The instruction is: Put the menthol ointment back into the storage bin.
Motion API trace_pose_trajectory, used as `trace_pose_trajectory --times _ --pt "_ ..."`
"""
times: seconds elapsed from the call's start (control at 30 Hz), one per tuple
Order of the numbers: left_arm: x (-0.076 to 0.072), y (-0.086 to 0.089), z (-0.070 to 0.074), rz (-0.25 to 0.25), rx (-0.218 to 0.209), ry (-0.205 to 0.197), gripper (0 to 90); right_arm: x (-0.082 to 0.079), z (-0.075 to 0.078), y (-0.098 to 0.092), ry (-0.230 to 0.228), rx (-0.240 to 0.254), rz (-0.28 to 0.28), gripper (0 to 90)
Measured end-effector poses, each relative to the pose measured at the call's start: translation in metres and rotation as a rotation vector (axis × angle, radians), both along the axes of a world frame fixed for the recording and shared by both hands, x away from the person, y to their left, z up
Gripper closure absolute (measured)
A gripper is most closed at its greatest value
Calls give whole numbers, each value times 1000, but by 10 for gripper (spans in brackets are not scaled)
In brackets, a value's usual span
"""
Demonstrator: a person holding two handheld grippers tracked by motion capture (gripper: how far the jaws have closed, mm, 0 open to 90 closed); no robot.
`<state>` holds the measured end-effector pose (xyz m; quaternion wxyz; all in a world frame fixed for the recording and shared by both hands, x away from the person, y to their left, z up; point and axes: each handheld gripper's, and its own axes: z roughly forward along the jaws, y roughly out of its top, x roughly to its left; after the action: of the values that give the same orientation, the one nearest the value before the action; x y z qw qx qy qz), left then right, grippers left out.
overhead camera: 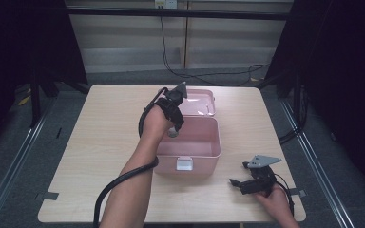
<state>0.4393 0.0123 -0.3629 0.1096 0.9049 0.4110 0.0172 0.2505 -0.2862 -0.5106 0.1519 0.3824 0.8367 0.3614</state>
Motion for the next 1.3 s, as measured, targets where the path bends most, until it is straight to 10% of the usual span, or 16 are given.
trace_pose_trajectory --times 1.3 --pt "0 -10 -51 52 21 -17 504 0 0 0 -2 2 -1 126"
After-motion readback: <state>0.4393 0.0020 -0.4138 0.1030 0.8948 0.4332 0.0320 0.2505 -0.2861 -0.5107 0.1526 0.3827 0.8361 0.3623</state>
